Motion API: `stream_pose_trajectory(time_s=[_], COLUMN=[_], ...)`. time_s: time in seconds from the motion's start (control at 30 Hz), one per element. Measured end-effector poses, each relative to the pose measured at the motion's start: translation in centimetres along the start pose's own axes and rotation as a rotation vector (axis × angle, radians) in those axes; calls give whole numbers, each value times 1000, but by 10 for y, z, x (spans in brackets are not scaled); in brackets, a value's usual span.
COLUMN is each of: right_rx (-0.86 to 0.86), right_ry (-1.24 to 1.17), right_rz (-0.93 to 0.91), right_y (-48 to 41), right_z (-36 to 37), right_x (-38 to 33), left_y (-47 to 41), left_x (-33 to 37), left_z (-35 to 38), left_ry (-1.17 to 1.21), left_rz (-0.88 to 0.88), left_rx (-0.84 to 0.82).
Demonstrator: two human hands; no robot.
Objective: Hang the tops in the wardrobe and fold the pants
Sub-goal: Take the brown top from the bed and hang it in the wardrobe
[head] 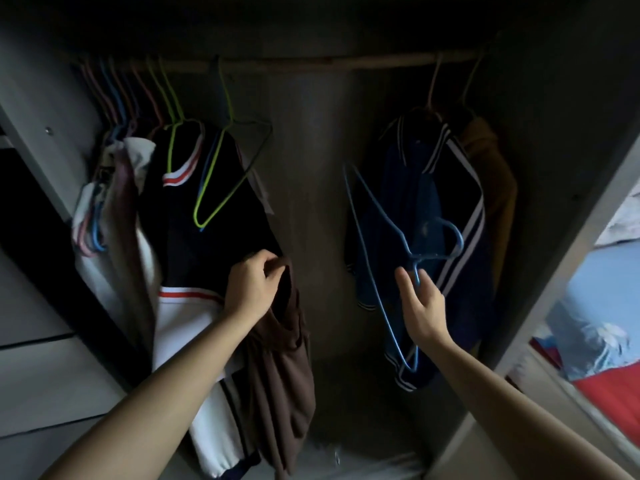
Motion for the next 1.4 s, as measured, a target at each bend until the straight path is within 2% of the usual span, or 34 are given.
stream_pose_trajectory(time_s=[0.17, 0.3, 0.37, 0.5, 0.63, 0.87, 1.0, 1.1, 1.27, 1.4], right_rx=[-59, -133, -183, -295, -329, -280, -177, -163, -312, -416], right_ry=[26, 316, 470, 513, 463, 595, 602, 613, 640, 528], right_rz=[-71, -80, -166, -295, -350, -425, -478, -497, -389, -92], right_y=[15, 9, 11, 20, 27, 29, 16, 14, 23, 25], right_z=[-20, -30, -35, -45, -46, -43, -75, -80, -37, -9], right_x=[-2, -1, -5, -16, -32, -53, -63, -66, -43, -2], left_y=[-4, 2, 5, 10, 10, 4, -1, 0, -5, -8], left_x=[0, -12, -17, -16, 3, 51, 42, 46, 79, 97], left_z=[19, 42, 47, 54, 63, 73, 65, 66, 74, 72], left_ry=[-261, -447, -532, -649, -560, -379, -340, -254, -23, 169], left_rz=[53, 13, 21, 73, 139, 307, 267, 262, 273, 219], left_rx=[-141, -331, -386, -448, -445, -397, -329, -291, -248, -168])
Point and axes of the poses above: each hand's wrist, its own y-axis away from the middle knuckle, its own z-axis out of the palm, x = y × z, the point moved 8 cm from there along -y, towards the middle knuckle, and after that the axes turned 7 degrees about z, right-handed, at the moved point
